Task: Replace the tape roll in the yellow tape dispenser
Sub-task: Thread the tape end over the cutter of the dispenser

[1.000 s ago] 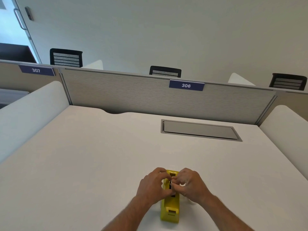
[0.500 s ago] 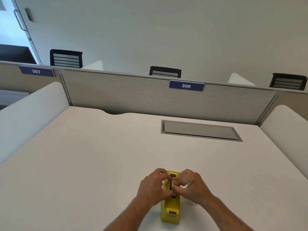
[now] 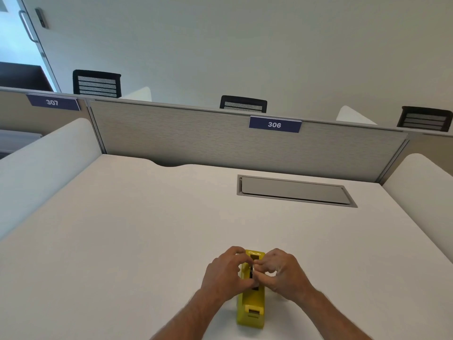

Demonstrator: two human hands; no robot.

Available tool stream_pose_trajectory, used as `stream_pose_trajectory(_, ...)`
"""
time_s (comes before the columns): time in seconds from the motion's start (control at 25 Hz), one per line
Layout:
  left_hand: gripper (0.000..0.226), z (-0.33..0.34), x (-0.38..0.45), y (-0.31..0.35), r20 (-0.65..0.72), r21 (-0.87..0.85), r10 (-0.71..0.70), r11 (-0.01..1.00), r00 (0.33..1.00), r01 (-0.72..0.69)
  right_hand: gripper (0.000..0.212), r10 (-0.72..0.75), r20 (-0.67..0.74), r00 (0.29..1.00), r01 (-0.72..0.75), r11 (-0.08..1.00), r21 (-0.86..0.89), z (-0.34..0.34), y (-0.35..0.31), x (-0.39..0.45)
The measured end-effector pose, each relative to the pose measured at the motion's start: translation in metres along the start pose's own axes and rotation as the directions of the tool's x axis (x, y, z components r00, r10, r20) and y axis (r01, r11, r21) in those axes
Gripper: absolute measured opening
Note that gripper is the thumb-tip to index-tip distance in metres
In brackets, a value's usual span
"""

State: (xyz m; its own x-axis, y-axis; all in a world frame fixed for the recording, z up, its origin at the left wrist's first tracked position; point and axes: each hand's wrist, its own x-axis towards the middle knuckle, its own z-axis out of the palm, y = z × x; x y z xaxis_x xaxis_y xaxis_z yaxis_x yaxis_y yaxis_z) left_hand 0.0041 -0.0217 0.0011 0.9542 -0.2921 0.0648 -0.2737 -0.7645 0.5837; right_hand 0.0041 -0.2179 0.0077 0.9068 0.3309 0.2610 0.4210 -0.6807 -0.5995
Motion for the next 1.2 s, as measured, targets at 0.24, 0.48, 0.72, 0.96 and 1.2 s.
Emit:
stream_pose_trajectory(0.24, 0.057, 0.0, 0.0003, -0.0005, -0.002, -0.003, 0.005, 1.0, 1.0, -0.005, 0.007, 0.011, -0.028, 1.0, -0.01, 1.0, 0.01, 0.0025, -0.0001, 0.0005)
stream_pose_trajectory(0.48, 0.054, -0.0001, -0.0003, 0.0, -0.001, 0.005, 0.008, 1.0, 1.0, -0.008, 0.011, 0.012, -0.038, 0.999, -0.01, 0.999, 0.044, 0.0019, 0.0023, -0.0002)
stream_pose_trajectory(0.72, 0.054, -0.0007, 0.0006, 0.0001, -0.001, 0.019, 0.004, 1.0, 1.0, -0.004, 0.008, -0.003, -0.041, 0.999, 0.004, 1.0, 0.025, 0.0032, 0.0021, 0.0005)
stream_pose_trajectory(0.96, 0.053, -0.0005, 0.0002, 0.0004, 0.0, 0.02, 0.006, 1.0, 1.0, -0.006, 0.008, -0.002, -0.036, 0.999, 0.002, 1.0, 0.007, 0.0036, -0.0003, 0.0013)
stream_pose_trajectory(1.2, 0.056, -0.0004, 0.0002, -0.0009, -0.007, 0.021, 0.012, 1.0, 1.0, -0.012, 0.008, 0.002, -0.038, 0.999, -0.003, 1.0, -0.016, 0.0048, -0.004, 0.0001)
